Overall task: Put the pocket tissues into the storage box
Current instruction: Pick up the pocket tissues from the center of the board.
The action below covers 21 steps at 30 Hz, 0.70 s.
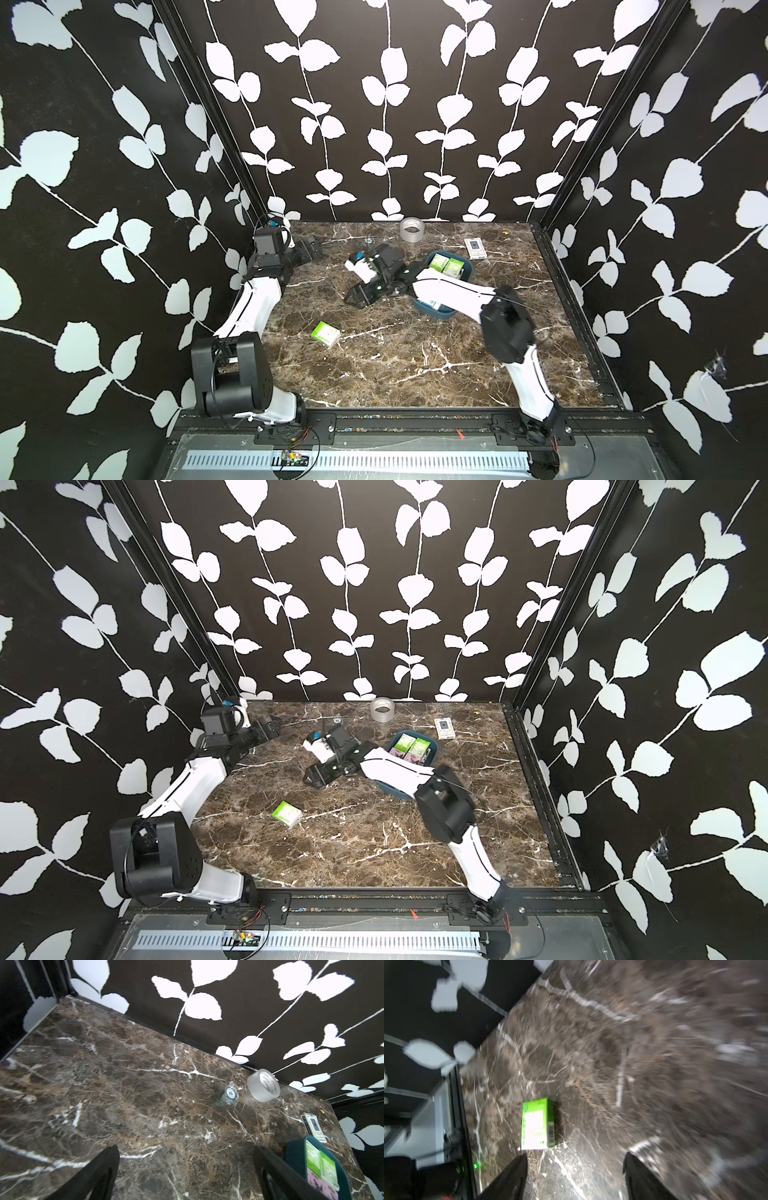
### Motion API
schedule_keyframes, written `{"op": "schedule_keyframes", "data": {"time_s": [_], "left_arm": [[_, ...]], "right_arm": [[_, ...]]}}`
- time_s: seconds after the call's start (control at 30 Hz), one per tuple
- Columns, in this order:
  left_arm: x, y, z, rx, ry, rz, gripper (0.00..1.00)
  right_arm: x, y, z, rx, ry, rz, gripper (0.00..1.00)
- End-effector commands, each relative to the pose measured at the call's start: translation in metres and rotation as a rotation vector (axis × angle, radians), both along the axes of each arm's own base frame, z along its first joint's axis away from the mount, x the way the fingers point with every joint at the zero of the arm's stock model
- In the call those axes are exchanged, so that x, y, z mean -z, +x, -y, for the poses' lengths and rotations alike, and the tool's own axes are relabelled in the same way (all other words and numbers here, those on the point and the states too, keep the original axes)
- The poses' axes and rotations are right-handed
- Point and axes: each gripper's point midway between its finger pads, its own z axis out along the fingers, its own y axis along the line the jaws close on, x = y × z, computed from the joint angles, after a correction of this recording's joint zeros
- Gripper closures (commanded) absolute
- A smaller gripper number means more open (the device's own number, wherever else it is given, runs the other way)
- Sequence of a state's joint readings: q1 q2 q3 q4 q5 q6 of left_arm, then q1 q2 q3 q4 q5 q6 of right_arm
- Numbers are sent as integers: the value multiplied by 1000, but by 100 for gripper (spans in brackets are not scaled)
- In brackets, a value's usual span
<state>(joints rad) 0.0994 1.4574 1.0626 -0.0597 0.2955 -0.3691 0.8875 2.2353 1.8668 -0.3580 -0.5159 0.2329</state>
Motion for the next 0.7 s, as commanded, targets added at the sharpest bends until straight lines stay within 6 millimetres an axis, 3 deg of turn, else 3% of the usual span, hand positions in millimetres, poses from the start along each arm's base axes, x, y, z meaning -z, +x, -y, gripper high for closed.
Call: {"op": "schedule_keyframes", "data": {"time_s": [0.0,0.23,0.67], "left_arm": [[3,-12,-3,0,-11,-30,1],[4,-12,-3,5,-24,-25,1],[5,-14,3,34,-51,-9,1]], "right_arm": [[-9,-36,-24,-161,24,-37,23],[21,-46,-36,-210,-56,-55,22],[51,-62,-46,-288,-145,-90,23]]}}
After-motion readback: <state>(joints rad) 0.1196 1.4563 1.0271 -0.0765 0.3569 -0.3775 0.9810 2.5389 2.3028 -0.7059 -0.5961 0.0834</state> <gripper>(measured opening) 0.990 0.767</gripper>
